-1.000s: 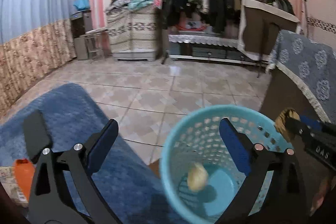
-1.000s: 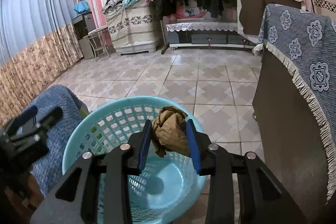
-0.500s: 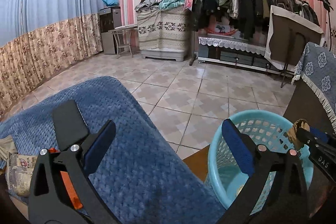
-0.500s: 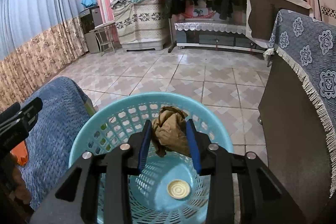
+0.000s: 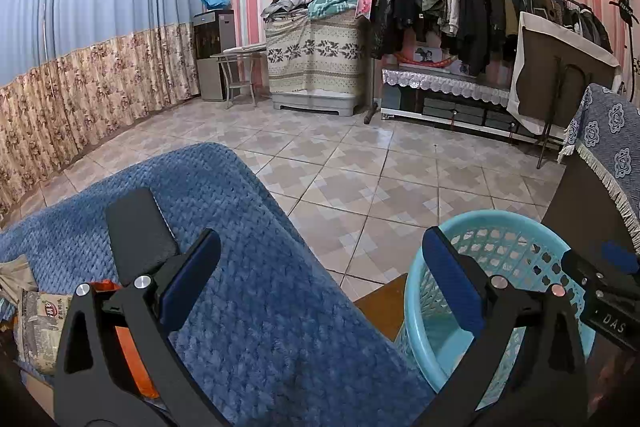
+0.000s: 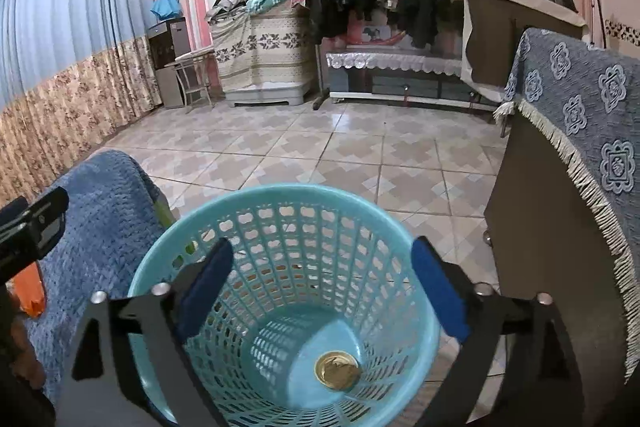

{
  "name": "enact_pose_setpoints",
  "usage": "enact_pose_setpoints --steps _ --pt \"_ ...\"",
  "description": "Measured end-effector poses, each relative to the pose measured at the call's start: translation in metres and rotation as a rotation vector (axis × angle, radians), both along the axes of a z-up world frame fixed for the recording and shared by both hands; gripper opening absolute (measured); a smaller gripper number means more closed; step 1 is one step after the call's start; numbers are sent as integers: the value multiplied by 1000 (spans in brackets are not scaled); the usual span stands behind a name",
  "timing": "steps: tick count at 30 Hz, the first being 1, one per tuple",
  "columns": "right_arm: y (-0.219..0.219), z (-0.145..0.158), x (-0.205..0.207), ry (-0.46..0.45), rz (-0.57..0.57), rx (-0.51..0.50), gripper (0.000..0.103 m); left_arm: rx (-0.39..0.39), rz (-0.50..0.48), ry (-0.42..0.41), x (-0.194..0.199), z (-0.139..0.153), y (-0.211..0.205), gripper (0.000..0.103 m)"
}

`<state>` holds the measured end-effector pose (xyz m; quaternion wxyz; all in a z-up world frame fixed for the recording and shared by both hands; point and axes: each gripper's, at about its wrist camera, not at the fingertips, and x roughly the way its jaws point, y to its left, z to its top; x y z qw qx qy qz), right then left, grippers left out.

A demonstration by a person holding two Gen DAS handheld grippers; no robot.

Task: Collect trash
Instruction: 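Move both tools back from the basket toward the rug items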

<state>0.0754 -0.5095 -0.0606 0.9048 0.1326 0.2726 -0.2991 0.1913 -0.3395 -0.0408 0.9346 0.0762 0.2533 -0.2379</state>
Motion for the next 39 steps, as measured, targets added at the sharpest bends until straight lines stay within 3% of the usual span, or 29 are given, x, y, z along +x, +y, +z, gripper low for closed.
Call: enact_pose_setpoints --steps 8,24,33,39 --pt "1 6 -5 -11 -12 -19 97 -14 -2 -12 -5 5 8 98" --pt "18 14 -7 -44 26 -48 98 -9 24 -36 -18 28 25 98" --pt "51 16 -8 -35 79 -75 98 7 98 -57 -35 43 99 98" --pt "90 31 -10 -62 138 -79 98 3 188 -45 -46 50 176 98"
